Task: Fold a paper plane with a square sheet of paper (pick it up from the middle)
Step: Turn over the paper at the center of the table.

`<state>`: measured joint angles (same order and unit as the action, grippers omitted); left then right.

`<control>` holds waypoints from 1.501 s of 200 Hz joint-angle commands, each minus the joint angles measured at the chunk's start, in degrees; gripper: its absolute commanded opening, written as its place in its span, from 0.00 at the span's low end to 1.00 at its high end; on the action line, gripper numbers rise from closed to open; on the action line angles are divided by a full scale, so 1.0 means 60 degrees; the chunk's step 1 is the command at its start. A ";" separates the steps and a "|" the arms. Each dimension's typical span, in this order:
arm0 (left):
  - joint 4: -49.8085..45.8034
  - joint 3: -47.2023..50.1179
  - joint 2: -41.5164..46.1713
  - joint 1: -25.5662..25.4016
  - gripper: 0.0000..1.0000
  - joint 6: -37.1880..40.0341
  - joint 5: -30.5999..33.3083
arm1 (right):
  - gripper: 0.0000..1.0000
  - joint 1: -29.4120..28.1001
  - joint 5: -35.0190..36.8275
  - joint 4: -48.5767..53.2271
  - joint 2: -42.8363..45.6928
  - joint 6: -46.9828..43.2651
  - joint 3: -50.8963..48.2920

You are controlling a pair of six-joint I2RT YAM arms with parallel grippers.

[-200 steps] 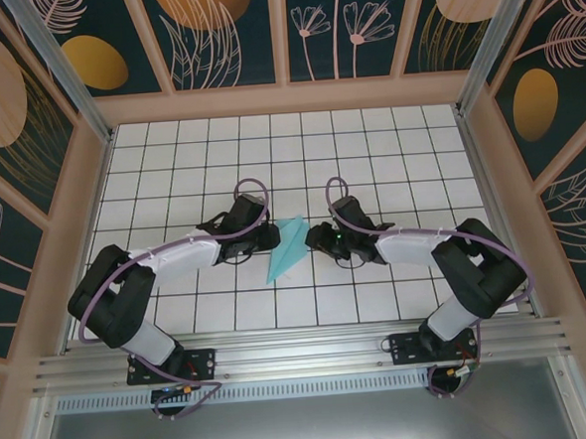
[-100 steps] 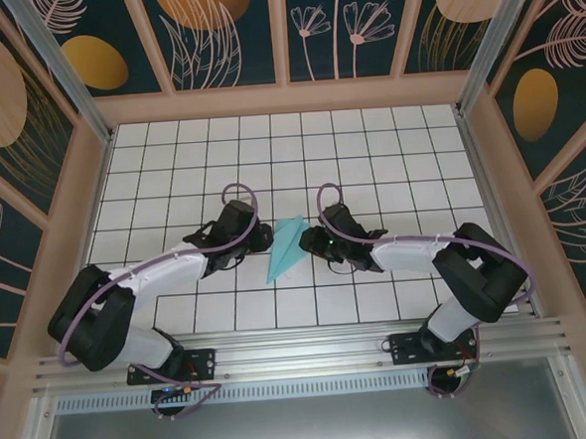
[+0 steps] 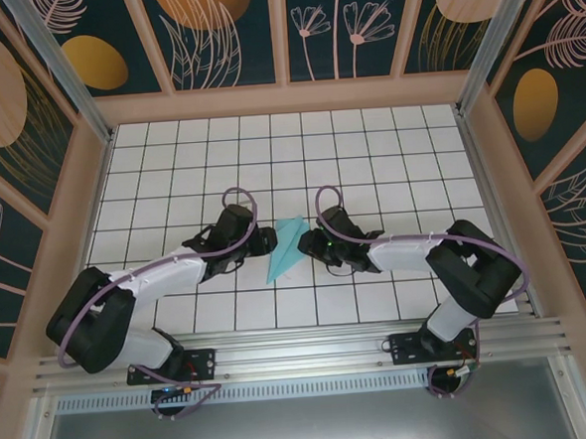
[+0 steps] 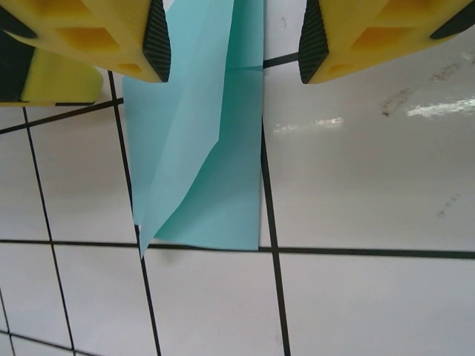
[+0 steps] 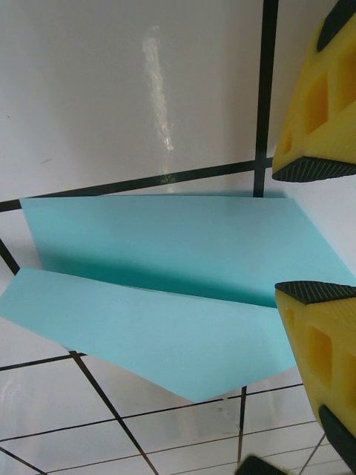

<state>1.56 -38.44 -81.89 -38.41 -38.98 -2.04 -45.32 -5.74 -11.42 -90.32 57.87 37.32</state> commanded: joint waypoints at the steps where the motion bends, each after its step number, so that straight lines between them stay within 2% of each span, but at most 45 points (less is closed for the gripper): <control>1: 0.0271 -0.0098 -0.0325 -0.0032 0.53 0.0192 -0.0551 | 0.44 0.0038 -0.0230 -0.0489 -0.0212 0.0231 -0.0112; 43: 0.0077 -0.0360 -0.0835 -0.0043 0.54 0.0258 -0.0799 | 0.44 0.0082 -0.0523 -0.0916 -0.0404 0.0401 -0.0220; 114: -0.0083 -0.0464 -0.1334 -0.0046 0.49 0.0270 -0.1021 | 0.44 0.0112 -0.0779 -0.1073 -0.0690 0.0452 -0.0196; 149: -0.0160 -0.0470 -0.1479 -0.0043 0.42 0.0267 -0.1137 | 0.43 0.0127 -0.1008 -0.1466 -0.0752 0.0497 -0.0191; 200: -0.0217 -0.0358 -0.1608 -0.0043 0.39 0.0198 -0.1210 | 0.43 0.0200 -0.1120 -0.1807 -0.0777 0.0601 -0.0239; 223: -0.0073 -0.0155 -0.1557 -0.0054 0.36 -0.0001 -0.1327 | 0.44 0.0215 -0.1183 -0.2052 -0.0784 0.0697 -0.0275; 300: 0.0580 0.0287 -0.1513 -0.0043 0.35 -0.0869 -0.1860 | 0.45 0.0236 -0.1295 -0.2515 -0.1082 0.1197 -0.0400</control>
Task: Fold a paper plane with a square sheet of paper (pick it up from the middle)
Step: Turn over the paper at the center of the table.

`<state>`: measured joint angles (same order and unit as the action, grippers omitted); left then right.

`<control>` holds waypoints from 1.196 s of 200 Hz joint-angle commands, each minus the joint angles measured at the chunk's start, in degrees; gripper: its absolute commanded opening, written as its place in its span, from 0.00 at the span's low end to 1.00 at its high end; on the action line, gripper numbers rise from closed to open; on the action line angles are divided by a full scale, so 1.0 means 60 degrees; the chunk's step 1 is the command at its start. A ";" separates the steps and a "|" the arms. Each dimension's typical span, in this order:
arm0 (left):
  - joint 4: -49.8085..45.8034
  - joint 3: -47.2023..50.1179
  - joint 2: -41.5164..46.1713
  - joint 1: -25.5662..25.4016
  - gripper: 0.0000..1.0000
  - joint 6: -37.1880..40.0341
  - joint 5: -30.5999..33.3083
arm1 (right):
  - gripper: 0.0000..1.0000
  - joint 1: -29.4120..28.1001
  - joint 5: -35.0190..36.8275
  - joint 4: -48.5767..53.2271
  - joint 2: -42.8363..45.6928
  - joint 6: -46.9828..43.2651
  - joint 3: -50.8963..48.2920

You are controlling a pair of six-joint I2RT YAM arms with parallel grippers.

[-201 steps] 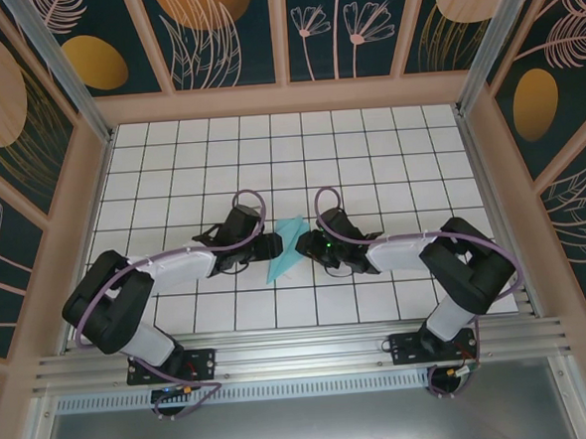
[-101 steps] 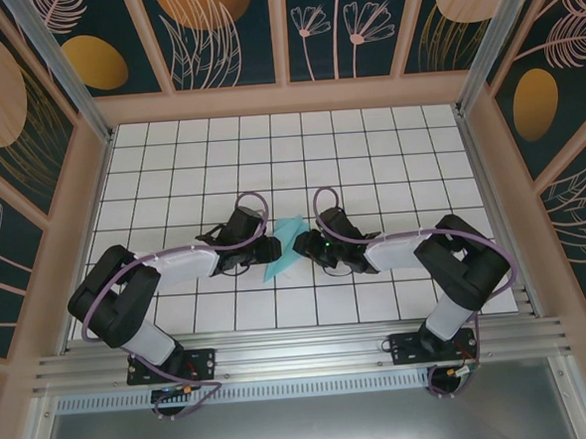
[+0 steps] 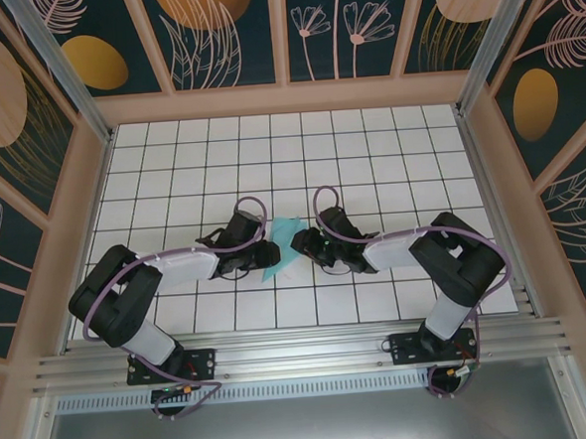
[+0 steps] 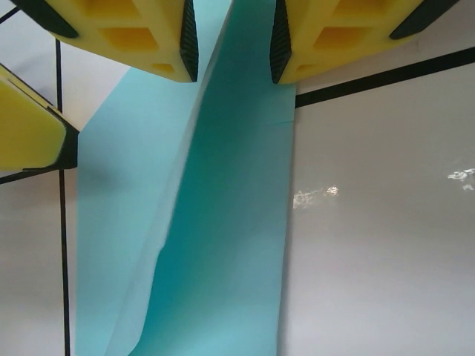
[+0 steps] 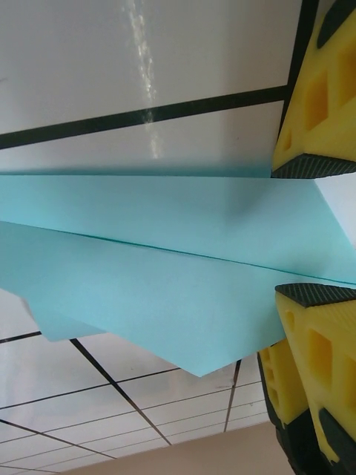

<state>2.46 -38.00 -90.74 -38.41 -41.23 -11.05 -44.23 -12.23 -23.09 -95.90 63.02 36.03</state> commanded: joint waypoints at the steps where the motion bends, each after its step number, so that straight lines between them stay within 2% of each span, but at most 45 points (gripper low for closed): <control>1: 0.0450 0.0219 -0.0031 -0.0043 0.35 -0.0502 -0.0380 | 0.45 0.0051 -0.0208 -0.0580 -0.0149 0.0351 -0.0187; 52: 0.0897 0.0547 0.0250 -0.0042 0.36 -0.1064 -0.0610 | 0.45 0.0062 -0.0289 -0.1580 -0.0211 0.0985 -0.0505; 94: 0.1311 0.0732 0.0372 -0.0050 0.35 -0.1370 -0.0941 | 0.45 0.0032 -0.0756 -0.2549 -0.0734 0.0909 -0.0410; 153: 0.1704 0.1073 0.0694 -0.0035 0.33 -0.1905 -0.0794 | 0.41 0.0031 -0.0855 -0.2618 -0.0936 0.0292 -0.0220; 185: 0.2239 0.1151 0.0633 -0.0042 0.33 -0.2043 -0.1300 | 0.38 0.0047 -0.0922 -0.2657 -0.0928 -0.0089 -0.0169; 239: 0.2167 0.1191 0.0560 -0.0054 0.33 -0.2066 -0.1098 | 0.39 0.0030 -0.1256 -0.2522 -0.1207 -0.0468 0.0188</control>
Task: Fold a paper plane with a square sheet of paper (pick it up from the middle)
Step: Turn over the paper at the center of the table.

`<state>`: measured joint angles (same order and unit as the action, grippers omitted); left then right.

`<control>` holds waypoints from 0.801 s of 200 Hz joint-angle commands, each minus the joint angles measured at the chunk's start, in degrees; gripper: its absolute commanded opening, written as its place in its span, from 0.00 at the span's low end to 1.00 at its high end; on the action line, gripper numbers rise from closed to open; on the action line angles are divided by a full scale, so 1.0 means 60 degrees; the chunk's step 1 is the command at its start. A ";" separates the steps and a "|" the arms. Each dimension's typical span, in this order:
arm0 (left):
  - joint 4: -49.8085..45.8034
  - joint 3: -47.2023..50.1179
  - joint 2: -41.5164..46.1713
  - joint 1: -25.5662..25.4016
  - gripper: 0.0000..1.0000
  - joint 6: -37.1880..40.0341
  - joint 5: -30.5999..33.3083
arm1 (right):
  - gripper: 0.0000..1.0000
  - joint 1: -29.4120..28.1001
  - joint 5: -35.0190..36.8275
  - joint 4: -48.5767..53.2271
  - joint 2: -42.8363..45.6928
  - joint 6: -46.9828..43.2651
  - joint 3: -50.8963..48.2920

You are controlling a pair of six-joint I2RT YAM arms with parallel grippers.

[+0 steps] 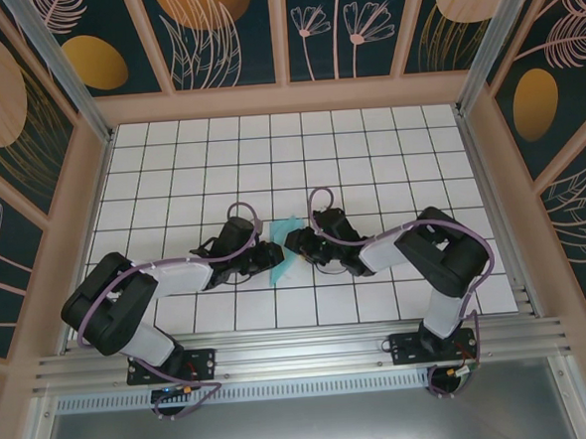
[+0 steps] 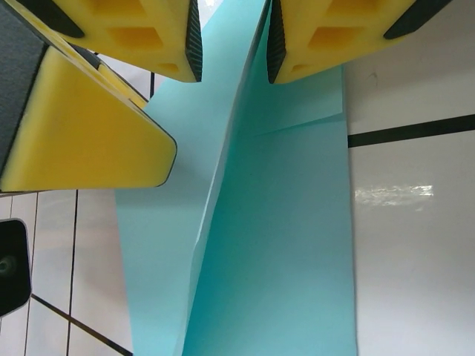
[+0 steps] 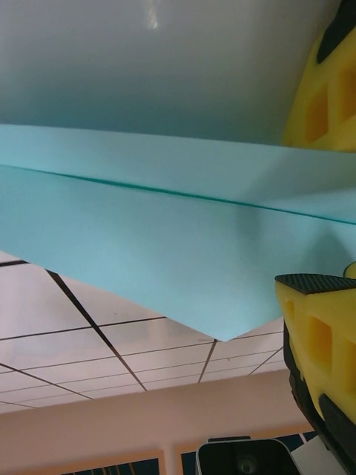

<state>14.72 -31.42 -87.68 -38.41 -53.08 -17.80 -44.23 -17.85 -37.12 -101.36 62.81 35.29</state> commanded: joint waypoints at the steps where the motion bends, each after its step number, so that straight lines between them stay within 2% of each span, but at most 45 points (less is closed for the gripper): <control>1: 0.0095 0.0095 0.0051 -0.0048 0.33 -0.0075 0.0047 | 0.39 0.0031 -0.0321 -0.0177 -0.0300 -0.0432 0.0321; 37: -0.0660 -0.0099 0.0197 -0.0040 0.35 0.0316 0.0570 | 0.39 0.0025 -0.0280 -0.0041 -0.0458 -0.0519 0.0469; 99: -0.1067 -0.0068 0.0680 -0.0032 0.40 0.0506 0.1026 | 0.38 0.0020 -0.0236 0.0407 -0.0569 -0.0777 0.0740; 129: -0.1735 -0.0267 0.0954 -0.0043 0.39 0.0788 0.1786 | 0.39 0.0018 -0.0247 0.0462 -0.0581 -0.0819 0.0768; 160: -0.2180 -0.0627 0.0700 -0.0043 0.37 0.1045 0.2070 | 0.39 0.0017 -0.0281 0.0468 -0.0613 -0.0843 0.0812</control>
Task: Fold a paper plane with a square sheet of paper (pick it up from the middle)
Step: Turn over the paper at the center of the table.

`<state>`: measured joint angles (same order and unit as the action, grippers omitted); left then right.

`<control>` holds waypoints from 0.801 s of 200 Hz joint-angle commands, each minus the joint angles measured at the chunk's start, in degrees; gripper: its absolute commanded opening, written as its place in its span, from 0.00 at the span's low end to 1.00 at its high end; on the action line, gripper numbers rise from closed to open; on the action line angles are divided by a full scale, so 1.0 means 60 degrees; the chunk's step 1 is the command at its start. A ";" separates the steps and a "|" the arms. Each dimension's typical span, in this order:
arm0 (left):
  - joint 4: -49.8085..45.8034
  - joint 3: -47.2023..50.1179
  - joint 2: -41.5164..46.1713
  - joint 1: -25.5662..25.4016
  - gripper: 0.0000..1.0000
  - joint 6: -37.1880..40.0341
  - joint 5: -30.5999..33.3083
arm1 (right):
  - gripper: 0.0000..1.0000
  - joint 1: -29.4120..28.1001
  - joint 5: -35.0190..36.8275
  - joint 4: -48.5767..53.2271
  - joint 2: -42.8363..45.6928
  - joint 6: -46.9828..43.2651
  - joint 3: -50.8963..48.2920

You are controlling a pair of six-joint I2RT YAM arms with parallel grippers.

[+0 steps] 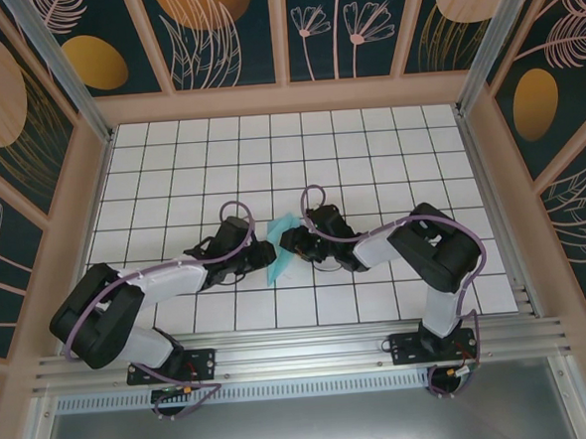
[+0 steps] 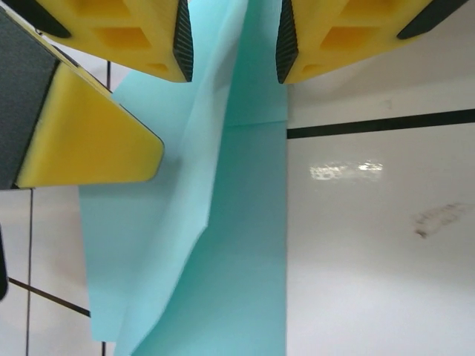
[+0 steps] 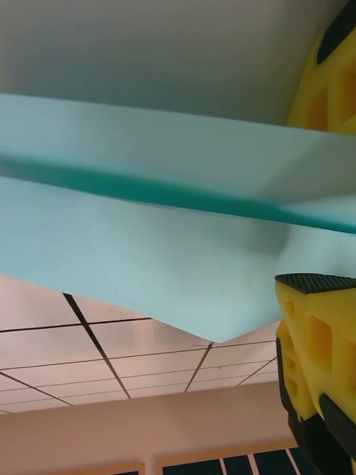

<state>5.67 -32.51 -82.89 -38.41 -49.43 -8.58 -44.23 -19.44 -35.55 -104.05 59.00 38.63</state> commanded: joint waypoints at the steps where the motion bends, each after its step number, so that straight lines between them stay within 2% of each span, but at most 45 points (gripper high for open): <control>1: -0.0684 -0.0450 -0.0121 -0.0043 0.37 0.0448 0.0542 | 0.39 0.0018 -0.0013 0.0202 -0.0171 -0.0202 0.0255; 45: -0.0757 -0.0687 -0.0537 -0.0032 0.34 0.0619 0.0551 | 0.39 -0.0015 -0.0172 0.0147 -0.0254 -0.0223 0.0355; 89: -0.0906 -0.0557 -0.0511 -0.0043 0.26 0.0755 0.0848 | 0.40 -0.0041 -0.0244 0.0213 -0.0328 -0.0309 0.0546; 160: -0.0581 -0.0397 -0.0519 -0.0043 0.25 0.0906 0.0570 | 0.38 -0.0141 -0.0312 0.0663 -0.0635 -0.0530 0.1036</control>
<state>1.45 -35.35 -85.56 -38.41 -45.28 -4.86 -44.47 -20.62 -33.39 -106.61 57.63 42.81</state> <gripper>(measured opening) 0.251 0.386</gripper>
